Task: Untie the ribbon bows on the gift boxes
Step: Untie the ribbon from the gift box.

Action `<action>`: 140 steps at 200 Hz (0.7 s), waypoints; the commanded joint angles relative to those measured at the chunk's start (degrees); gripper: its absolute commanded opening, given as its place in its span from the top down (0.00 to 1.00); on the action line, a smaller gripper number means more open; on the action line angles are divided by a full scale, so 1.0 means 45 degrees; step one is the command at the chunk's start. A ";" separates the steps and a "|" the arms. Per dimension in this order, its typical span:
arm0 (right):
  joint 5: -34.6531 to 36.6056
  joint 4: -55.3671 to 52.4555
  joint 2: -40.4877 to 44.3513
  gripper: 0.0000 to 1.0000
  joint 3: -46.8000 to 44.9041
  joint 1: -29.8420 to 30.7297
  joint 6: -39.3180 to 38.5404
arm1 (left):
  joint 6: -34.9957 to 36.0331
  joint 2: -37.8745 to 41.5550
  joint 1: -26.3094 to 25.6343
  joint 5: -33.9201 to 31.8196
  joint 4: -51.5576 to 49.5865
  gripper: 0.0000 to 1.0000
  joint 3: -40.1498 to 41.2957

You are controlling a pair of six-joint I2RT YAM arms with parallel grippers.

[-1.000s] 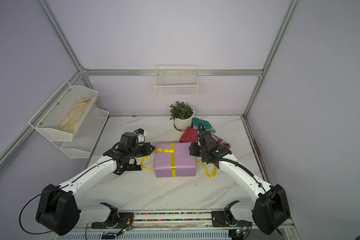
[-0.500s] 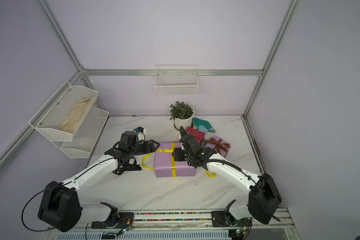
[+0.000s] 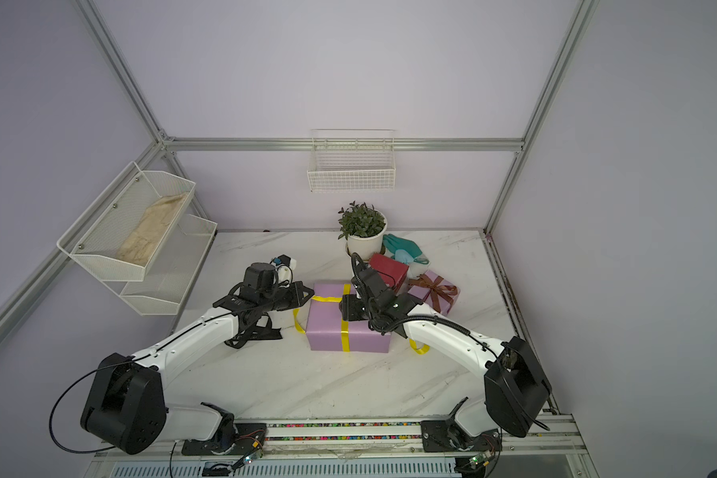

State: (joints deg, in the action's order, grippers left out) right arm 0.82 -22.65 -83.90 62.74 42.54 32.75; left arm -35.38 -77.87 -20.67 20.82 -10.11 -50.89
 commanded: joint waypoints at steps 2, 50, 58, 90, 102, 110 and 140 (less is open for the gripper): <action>0.0452 -0.0027 0.0098 0.41 -0.0016 0.0048 0.0338 | 0.0210 0.0806 0.0022 -0.0314 0.0045 1.00 0.0444; 0.0313 0.0210 0.0184 0.41 -0.0052 0.0057 0.0329 | 0.0143 0.1429 0.0916 -0.2386 -0.1506 1.00 0.0356; 0.0290 0.0172 0.0113 0.41 -0.0017 0.0057 0.0238 | 0.0324 0.1596 0.1379 -0.2780 -0.1930 1.00 0.0327; 0.0388 -0.0238 -0.0311 0.41 0.0134 0.0050 0.0087 | 0.0659 0.2396 0.3113 -0.2738 -0.2350 1.00 0.0673; 0.0313 -0.0073 -0.0284 0.41 0.0053 0.0057 0.0104 | 0.0876 0.2571 0.3319 -0.3028 -0.2349 0.79 0.0827; 0.0131 0.0095 -0.0300 0.41 0.0004 0.0060 0.0131 | 0.0895 0.2533 0.3337 -0.3233 -0.2544 0.24 0.0811; 0.0034 -0.0493 -0.0780 0.45 0.0927 0.0062 0.0028 | 0.0701 0.2002 0.3294 -0.0856 -0.3148 0.00 0.0535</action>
State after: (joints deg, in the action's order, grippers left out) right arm 1.58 -22.55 -84.97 63.24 42.54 33.21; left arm -33.15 -67.59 -5.65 9.17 -22.09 -49.12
